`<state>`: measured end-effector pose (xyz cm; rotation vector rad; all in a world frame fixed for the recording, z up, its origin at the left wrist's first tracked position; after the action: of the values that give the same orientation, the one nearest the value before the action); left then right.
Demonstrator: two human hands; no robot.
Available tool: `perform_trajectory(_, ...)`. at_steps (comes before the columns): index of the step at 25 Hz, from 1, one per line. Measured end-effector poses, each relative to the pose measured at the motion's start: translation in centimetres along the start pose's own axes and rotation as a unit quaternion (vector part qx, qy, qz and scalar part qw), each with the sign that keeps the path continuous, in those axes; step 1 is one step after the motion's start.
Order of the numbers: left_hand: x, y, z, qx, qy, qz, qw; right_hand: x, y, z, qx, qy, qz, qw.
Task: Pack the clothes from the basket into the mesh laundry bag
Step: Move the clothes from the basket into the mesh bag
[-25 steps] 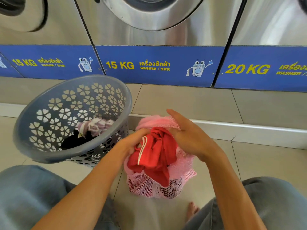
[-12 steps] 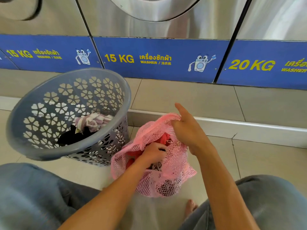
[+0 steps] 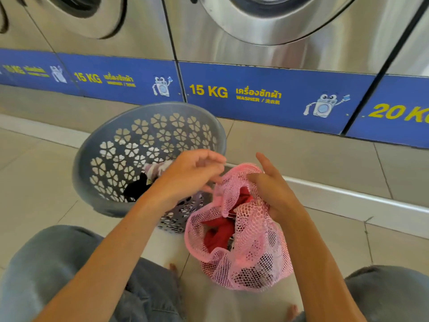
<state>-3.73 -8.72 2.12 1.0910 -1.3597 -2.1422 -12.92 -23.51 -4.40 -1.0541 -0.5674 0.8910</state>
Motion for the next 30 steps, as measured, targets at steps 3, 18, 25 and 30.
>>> perform_trajectory(3, -3.8, -2.0, -2.8, -0.031, 0.069, -0.067, 0.995, 3.1, 0.4, -0.5, 0.007, -0.023, 0.059, 0.998)
perform_trajectory(18, -10.5, -25.2, -11.4, -0.356, -0.225, -0.559, 0.714, 7.6, 4.5, -4.5, 0.056, -0.091, 0.075, 0.991)
perform_trajectory(25, -12.1, -22.8, -11.1, -0.289, -0.114, -0.573, 0.759, 7.0, 4.8, -4.5, 0.048, -0.098, 0.069, 0.992)
perform_trajectory(30, -13.5, -15.8, -11.0, -0.2, -0.017, -0.383, 0.902, 5.4, 4.4, -3.9, 0.038, -0.077, 0.075, 0.993)
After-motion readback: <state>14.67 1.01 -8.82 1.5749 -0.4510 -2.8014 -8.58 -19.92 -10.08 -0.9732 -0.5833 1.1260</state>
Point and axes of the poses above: each hand's wrist, its own z-axis away from the middle knuckle, its own x-axis out of the palm, y = z × x, the point moved 10 cm from there along -z, towards the middle knuckle, and after that the axes turned 3 degrees about -z, right-handed, at the moved point
